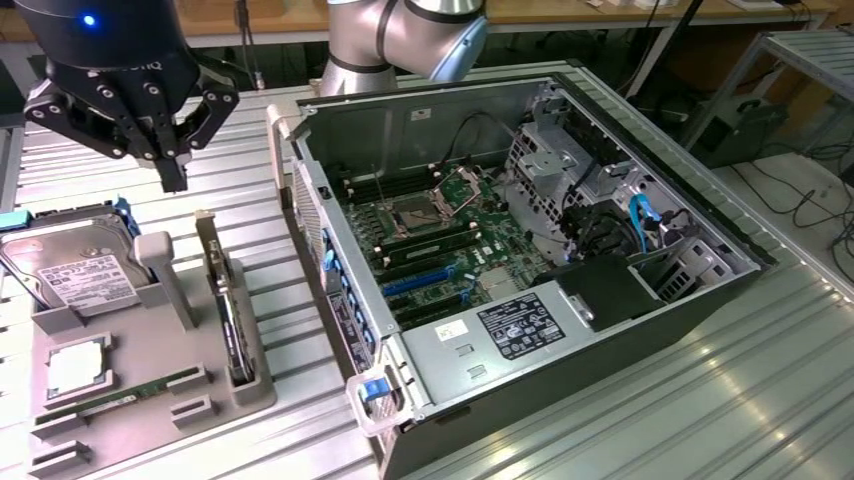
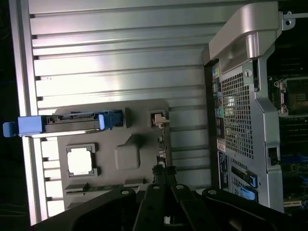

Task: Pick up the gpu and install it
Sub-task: 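Reach for the gpu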

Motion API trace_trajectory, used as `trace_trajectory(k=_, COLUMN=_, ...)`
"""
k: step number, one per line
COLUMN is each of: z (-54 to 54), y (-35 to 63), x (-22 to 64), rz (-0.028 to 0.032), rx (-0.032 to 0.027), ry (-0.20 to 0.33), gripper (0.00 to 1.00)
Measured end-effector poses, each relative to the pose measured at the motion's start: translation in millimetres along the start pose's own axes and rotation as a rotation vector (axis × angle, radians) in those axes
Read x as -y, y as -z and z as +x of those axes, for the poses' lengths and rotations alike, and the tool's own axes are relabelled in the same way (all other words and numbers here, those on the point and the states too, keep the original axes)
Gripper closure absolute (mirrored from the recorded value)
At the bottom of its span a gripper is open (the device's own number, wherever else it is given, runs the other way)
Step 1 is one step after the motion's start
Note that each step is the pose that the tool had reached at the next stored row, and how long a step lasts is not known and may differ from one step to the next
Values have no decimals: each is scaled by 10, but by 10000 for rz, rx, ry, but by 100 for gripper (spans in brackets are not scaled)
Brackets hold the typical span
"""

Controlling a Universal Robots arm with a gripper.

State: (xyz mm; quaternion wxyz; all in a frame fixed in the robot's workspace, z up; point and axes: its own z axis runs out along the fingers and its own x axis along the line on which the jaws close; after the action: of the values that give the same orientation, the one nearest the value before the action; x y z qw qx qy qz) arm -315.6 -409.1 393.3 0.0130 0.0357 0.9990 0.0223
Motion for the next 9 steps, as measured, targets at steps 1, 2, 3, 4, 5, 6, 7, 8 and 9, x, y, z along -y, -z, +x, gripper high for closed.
trace_trajectory(k=1, z=8, y=1, x=19, rz=-8, rx=0, ry=13, gripper=89)
trace_trajectory(k=2, z=16, y=2, x=42, rz=-16, rx=-1, ry=27, gripper=89)
trace_trajectory(k=3, z=26, y=3, x=69, rz=-26, rx=-3, ry=42, gripper=89)
trace_trajectory(k=4, z=31, y=5, x=91, rz=-34, rx=-6, ry=53, gripper=89)
trace_trajectory(k=5, z=35, y=7, x=126, rz=-48, rx=-6, ry=61, gripper=89)
trace_trajectory(k=6, z=33, y=8, x=161, rz=-58, rx=-7, ry=63, gripper=89)
trace_trajectory(k=7, z=30, y=9, x=216, rz=-67, rx=-6, ry=64, gripper=89)
trace_trajectory(k=8, z=26, y=12, x=259, rz=-71, rx=-9, ry=63, gripper=89)
trace_trajectory(k=9, z=24, y=12, x=284, rz=-73, rx=-9, ry=63, gripper=89)
